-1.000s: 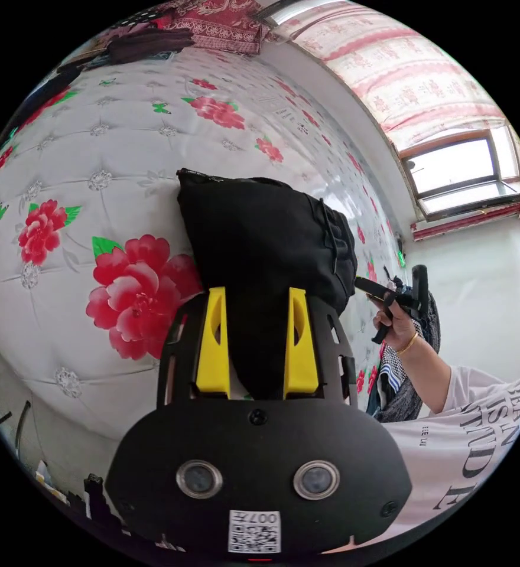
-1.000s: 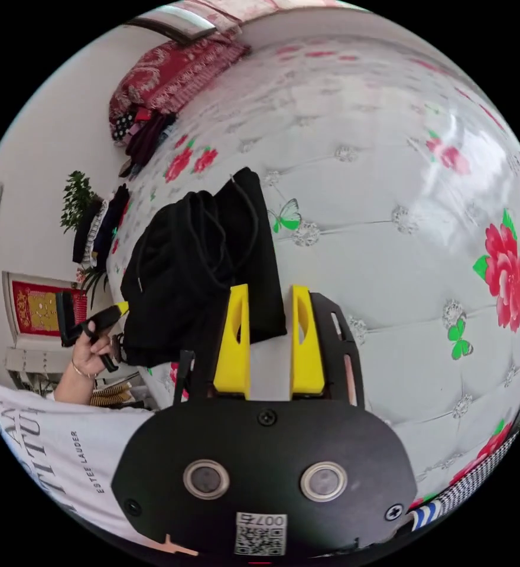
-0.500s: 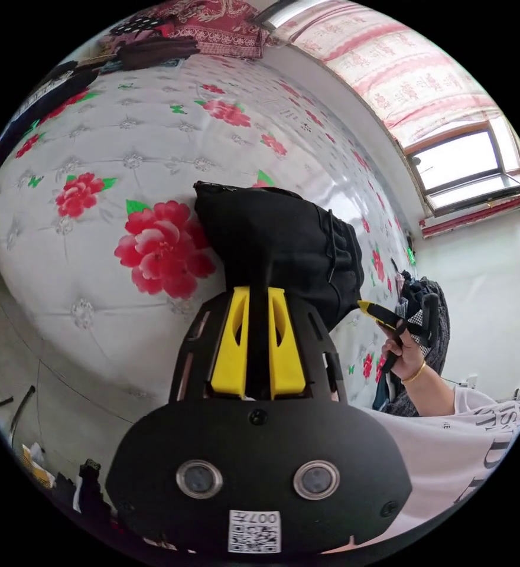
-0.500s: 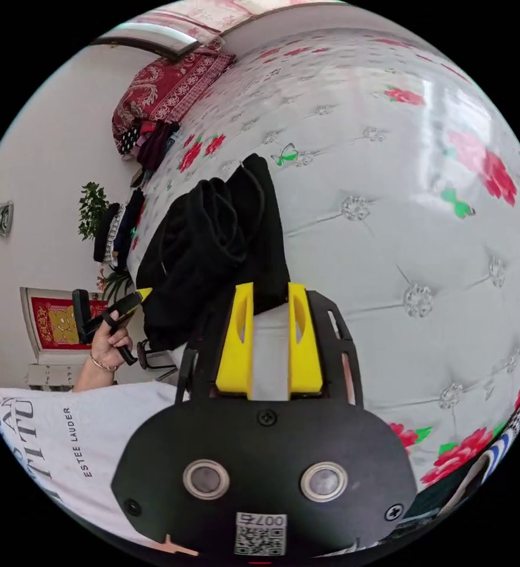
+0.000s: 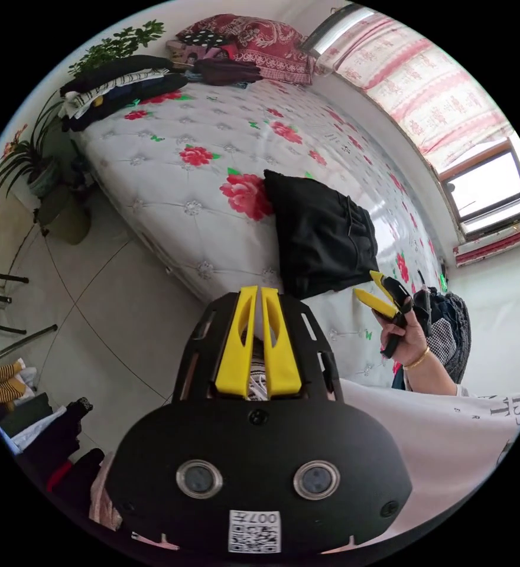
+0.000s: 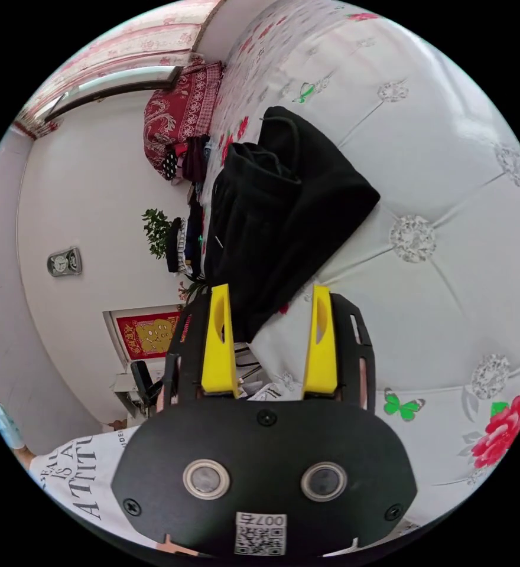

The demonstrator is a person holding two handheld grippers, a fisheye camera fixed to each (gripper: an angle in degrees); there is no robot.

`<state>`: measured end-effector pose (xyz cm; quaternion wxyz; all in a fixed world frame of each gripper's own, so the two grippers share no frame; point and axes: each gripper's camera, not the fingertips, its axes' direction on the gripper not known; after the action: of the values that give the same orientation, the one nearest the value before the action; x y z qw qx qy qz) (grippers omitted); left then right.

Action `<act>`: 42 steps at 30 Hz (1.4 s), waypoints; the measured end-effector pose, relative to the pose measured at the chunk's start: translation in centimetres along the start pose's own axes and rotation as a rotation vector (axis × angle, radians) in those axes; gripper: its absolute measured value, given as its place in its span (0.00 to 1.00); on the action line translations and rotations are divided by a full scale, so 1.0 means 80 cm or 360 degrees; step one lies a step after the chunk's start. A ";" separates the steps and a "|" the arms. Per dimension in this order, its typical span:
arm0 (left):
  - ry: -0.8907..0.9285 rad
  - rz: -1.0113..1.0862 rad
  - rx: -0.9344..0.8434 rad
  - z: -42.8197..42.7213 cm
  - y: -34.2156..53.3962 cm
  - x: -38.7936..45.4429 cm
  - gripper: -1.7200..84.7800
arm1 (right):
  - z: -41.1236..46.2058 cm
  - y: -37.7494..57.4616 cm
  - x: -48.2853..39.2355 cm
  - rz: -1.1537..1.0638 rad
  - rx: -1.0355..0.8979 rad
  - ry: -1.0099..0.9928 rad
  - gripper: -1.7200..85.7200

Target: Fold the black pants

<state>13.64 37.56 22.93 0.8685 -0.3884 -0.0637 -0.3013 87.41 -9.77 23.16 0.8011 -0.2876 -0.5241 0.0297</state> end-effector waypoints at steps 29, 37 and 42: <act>0.0146 -0.0002 -0.0127 0.061 -0.291 -0.272 0.01 | 0.589 -0.487 -0.219 0.0420 0.0449 -0.0301 0.10; 0.0062 0.0002 -0.0167 0.070 -0.278 -0.310 0.01 | 0.636 -0.405 -0.313 -0.0742 -0.0142 0.0571 0.07; 0.0104 0.0287 -0.0197 0.082 -0.292 -0.256 0.01 | 0.599 -0.225 -0.257 -0.1003 -0.0505 0.1190 0.04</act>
<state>-15.52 39.85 35.30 0.8681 -0.4353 0.0187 -0.2378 32.57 -11.30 28.78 0.8503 -0.2246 -0.2611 -0.3980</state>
